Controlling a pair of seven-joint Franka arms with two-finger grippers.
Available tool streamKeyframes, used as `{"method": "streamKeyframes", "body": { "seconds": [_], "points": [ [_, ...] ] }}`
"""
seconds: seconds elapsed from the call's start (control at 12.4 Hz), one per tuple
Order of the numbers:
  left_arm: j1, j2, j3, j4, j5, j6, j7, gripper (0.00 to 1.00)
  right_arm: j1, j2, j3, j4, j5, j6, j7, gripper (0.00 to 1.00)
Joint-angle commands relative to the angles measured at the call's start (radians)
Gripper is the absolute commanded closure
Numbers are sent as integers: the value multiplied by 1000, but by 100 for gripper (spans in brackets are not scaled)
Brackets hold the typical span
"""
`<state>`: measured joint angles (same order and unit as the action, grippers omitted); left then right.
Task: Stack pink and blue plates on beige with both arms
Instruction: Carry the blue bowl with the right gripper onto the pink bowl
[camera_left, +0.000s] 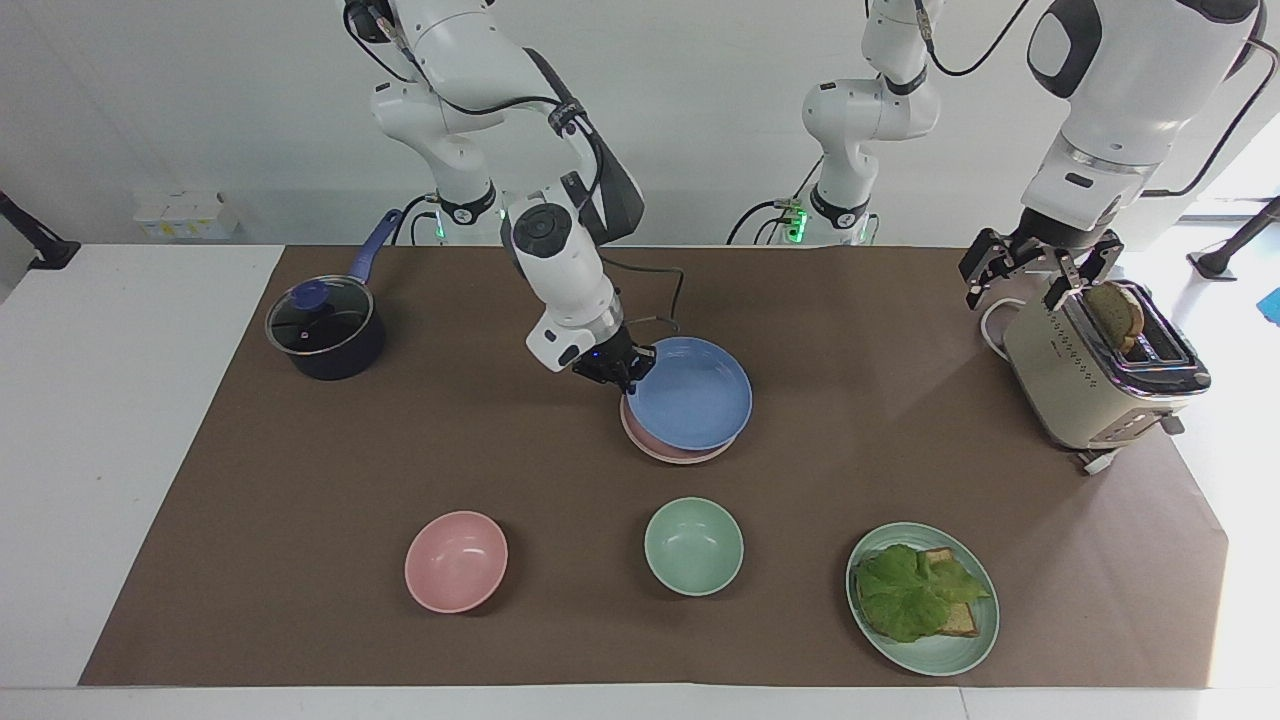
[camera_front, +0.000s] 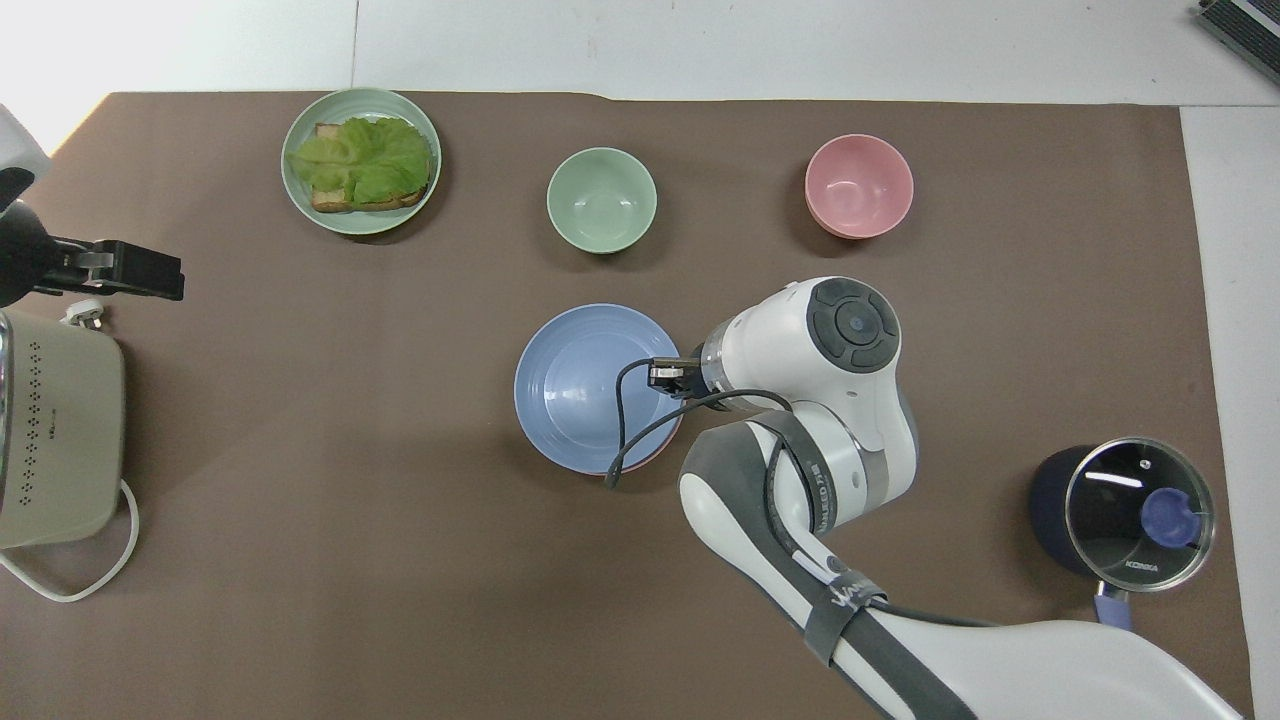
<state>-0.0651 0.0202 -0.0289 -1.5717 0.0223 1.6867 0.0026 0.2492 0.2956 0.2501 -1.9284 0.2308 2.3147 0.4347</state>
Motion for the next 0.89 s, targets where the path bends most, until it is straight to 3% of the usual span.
{"method": "streamKeyframes", "body": {
  "seconds": [0.0, 0.24, 0.64, 0.8],
  "points": [
    [8, -5, -6, 2, 13, -15, 7, 0, -4, -4, 1, -8, 12, 5, 2, 99],
    [10, -5, -6, 2, 13, -15, 7, 0, -7, -3, 0, -1, 12, -8, 9, 21],
    [8, -5, -6, -1, 13, -15, 7, 0, -47, -24, -11, 26, 10, -50, 9, 0],
    [10, -5, -6, 2, 13, -15, 7, 0, -114, -90, -17, 32, -40, -89, 7, 0]
  ]
}}
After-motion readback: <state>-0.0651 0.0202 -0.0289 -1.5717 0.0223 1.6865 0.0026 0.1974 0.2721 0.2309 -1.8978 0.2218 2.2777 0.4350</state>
